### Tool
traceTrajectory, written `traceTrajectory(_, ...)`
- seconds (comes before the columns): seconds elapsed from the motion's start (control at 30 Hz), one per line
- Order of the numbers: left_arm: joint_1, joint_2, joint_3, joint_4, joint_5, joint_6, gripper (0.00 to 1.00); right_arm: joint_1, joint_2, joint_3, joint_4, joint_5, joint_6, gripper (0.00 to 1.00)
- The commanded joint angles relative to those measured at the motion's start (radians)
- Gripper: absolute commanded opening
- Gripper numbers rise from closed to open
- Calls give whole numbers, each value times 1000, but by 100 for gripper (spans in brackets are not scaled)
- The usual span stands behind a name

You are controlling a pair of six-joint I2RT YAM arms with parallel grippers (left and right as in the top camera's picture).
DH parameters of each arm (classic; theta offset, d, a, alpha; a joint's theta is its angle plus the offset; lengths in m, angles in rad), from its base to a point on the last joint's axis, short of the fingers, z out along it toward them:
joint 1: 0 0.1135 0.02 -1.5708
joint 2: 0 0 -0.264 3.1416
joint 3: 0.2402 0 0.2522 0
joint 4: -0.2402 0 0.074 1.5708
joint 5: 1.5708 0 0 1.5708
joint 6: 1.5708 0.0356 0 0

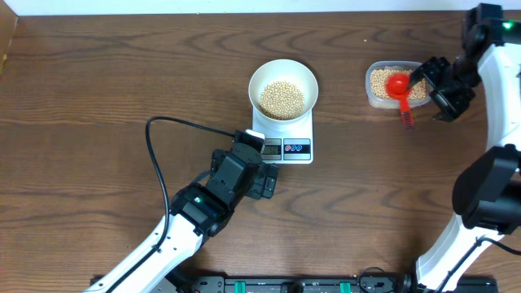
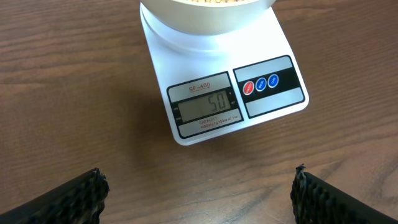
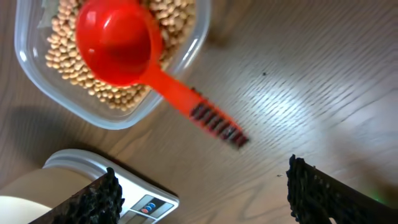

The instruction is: Scoop item into bowl and weigh 50g on scale

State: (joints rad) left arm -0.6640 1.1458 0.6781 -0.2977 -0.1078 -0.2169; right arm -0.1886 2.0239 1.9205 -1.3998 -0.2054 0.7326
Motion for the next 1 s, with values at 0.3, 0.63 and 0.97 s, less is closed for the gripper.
traceTrajectory(0.3,0,5,-2,0,-10,-6,96,-64,-146,-4,17,-10,-217,78)
traceTrajectory(0.63,0,5,-2,0,-10,-6,96,-50,-541,-4,23,-14,-238,99)
traceTrajectory(0.97,0,5,-2,0,-10,-6,96,-45,-850,-4,20,-14,-227,99)
